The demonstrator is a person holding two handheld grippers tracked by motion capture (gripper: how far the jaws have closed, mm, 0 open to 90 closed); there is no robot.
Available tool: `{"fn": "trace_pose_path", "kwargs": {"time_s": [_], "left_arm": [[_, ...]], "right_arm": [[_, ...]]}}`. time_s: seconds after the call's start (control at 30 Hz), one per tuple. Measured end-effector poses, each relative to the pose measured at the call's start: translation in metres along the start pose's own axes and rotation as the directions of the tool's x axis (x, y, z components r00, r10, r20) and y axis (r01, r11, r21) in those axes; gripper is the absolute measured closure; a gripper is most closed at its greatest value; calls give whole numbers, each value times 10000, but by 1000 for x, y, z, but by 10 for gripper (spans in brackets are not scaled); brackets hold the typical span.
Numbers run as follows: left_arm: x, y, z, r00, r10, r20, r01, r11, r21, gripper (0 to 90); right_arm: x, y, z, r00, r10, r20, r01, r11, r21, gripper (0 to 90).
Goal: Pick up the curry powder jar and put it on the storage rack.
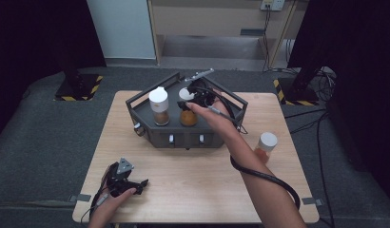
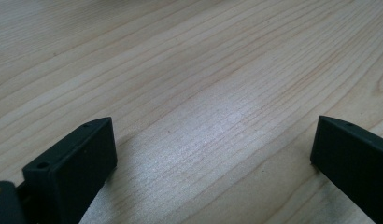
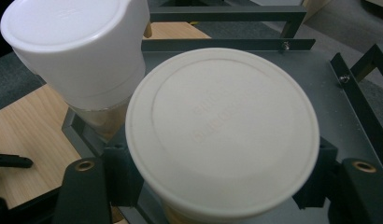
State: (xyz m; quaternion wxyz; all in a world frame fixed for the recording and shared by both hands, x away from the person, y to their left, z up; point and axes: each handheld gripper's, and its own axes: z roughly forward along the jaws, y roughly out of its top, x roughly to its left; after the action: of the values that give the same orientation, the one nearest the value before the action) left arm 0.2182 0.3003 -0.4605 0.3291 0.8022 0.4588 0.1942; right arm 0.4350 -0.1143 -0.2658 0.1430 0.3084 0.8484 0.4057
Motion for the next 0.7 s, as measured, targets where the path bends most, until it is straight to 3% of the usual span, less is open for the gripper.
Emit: {"fn": "trace_pose_path", "kwargs": {"time_s": [0.27,0.4,0.7], "left_arm": [[0,0,0,10000,-10,-5,10,10000,0,0],[0,0,0,10000,-11,-4,11,10000,-1,0],[0,0,0,10000,-10,-5,10,10000,0,0]], "right_arm": [[-3,-2,2,9999,150,-75,-150,9999,7,298],[-3,-2,3,9999,155,-26,-154,9998,124,197],[-1,-7,-5,9999,96,75,-96,9999,-54,91]]}}
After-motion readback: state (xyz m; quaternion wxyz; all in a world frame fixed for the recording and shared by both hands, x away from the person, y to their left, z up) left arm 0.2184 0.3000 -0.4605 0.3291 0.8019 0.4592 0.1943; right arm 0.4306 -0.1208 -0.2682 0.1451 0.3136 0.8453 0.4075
